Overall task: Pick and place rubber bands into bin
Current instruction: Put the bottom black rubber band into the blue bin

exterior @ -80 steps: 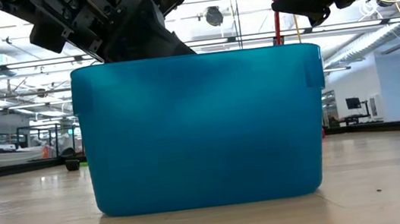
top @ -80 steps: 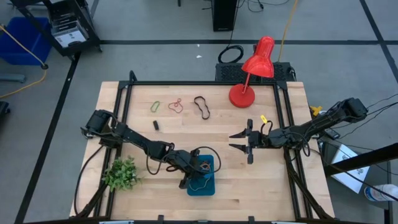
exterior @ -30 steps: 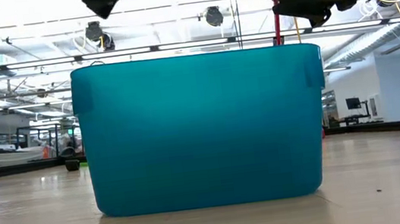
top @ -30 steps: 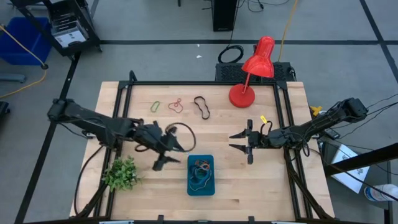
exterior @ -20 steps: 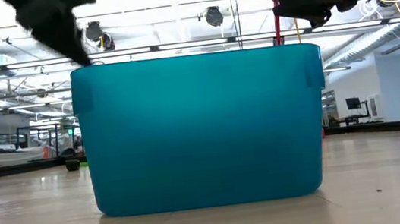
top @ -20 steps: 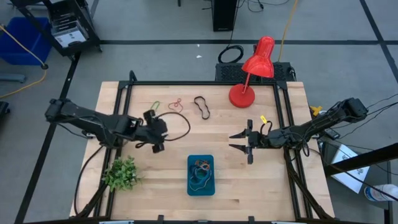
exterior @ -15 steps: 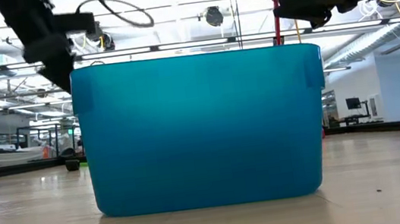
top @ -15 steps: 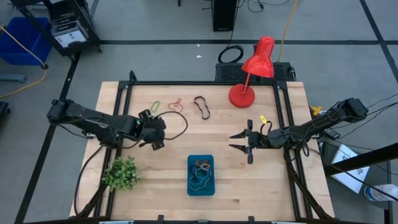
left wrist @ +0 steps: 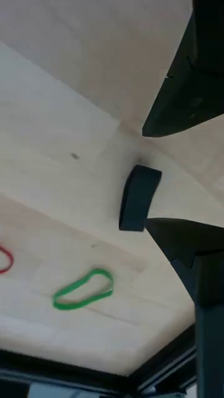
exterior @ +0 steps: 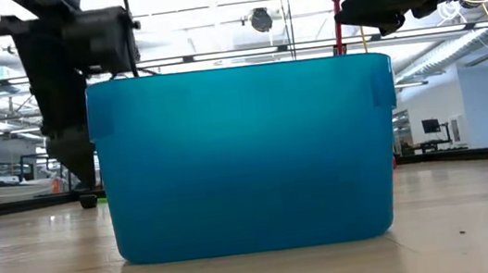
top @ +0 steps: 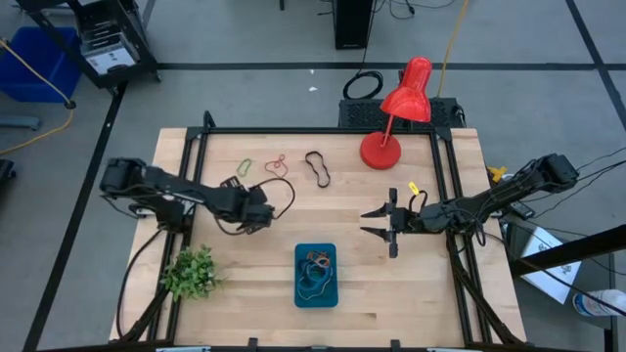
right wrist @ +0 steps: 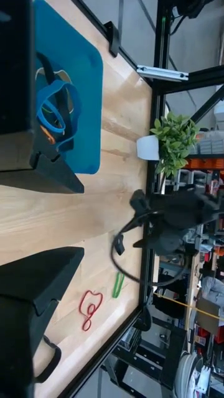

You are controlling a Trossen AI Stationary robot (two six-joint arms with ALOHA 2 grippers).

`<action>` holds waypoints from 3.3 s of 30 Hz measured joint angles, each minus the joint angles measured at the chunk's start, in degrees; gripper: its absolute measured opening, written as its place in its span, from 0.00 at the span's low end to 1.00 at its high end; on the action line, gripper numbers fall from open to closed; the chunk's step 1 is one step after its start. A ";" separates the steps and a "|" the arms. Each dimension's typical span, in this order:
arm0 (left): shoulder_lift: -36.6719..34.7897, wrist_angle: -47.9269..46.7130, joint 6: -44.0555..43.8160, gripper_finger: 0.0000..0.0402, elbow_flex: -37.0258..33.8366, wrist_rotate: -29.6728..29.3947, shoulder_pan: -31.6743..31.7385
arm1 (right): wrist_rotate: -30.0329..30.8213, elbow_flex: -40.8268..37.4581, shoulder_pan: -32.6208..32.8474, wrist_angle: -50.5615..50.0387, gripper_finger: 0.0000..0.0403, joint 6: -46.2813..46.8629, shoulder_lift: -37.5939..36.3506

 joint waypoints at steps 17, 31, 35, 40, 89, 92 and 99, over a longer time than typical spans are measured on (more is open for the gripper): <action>9.48 2.31 3.33 0.58 0.31 2.38 7.15 | 0.08 0.00 0.00 0.47 0.36 1.49 0.00; 9.75 3.96 4.41 0.25 0.04 2.65 7.48 | 0.27 0.00 -0.02 0.44 0.36 1.49 0.00; 9.82 4.92 4.35 0.12 -0.07 3.00 7.50 | 0.27 -0.02 -0.02 0.44 0.36 1.50 0.00; 9.84 5.01 4.19 0.03 -0.09 3.41 7.52 | 0.27 -0.02 -0.02 0.44 0.36 1.51 0.00; -26.53 43.35 24.79 0.02 0.44 29.29 -9.29 | 0.03 -0.07 0.00 0.56 0.36 -0.30 0.02; -22.75 46.88 25.19 0.02 1.79 31.92 -10.95 | 0.03 -0.07 0.00 0.76 0.36 -0.42 0.00; -11.57 30.54 27.99 0.02 15.52 27.64 -14.10 | 0.03 -0.06 0.00 0.48 0.36 -0.42 0.02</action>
